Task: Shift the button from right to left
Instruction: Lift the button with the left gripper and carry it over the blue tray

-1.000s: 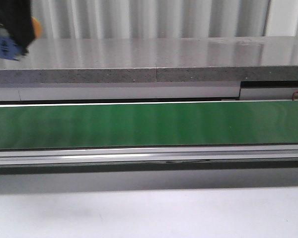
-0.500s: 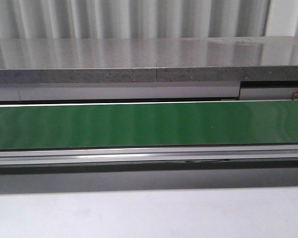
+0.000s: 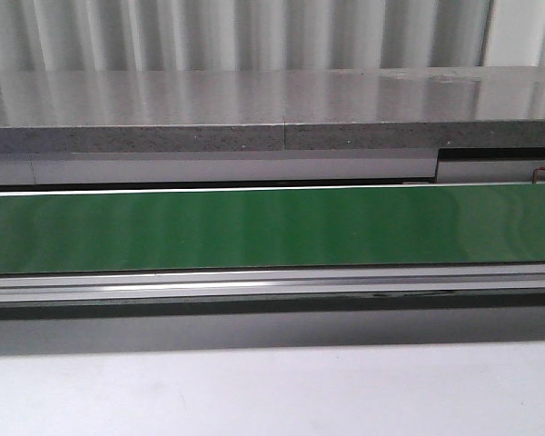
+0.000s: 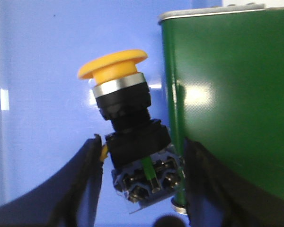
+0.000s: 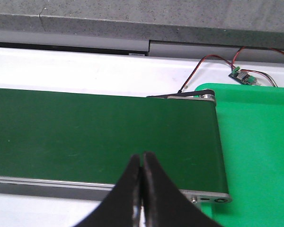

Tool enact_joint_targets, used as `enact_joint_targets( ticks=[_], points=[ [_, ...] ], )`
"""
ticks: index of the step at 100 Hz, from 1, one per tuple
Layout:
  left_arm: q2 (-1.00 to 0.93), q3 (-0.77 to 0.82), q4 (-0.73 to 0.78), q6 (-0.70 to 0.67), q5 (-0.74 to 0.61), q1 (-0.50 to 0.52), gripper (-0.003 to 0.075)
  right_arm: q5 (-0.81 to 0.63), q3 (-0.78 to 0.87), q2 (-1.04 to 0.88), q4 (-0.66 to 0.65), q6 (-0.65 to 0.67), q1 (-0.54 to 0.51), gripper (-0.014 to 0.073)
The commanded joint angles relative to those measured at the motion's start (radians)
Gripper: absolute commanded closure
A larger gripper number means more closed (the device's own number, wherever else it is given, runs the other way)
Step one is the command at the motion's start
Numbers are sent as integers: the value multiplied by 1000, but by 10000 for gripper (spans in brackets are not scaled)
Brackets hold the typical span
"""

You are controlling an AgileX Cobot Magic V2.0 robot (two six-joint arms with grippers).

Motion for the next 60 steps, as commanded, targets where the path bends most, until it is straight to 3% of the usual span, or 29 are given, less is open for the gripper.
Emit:
enact_joint_targets(
  ticks=[1,21,38,60],
  points=[
    [0,-65,-23,36,5,33,740,-62,-24,-2,17,-9,1,662],
    [32,-82,-176,230,45,120,740,-63,-24,-2,17,-9,1,662],
    [73,-82,-252,400,38,126,740,-62,-24,-2,17,-9,1,662],
    [142,-84,-234,428,-13,126,740,-62,-24,-2,17,-9,1,662]
  ],
)
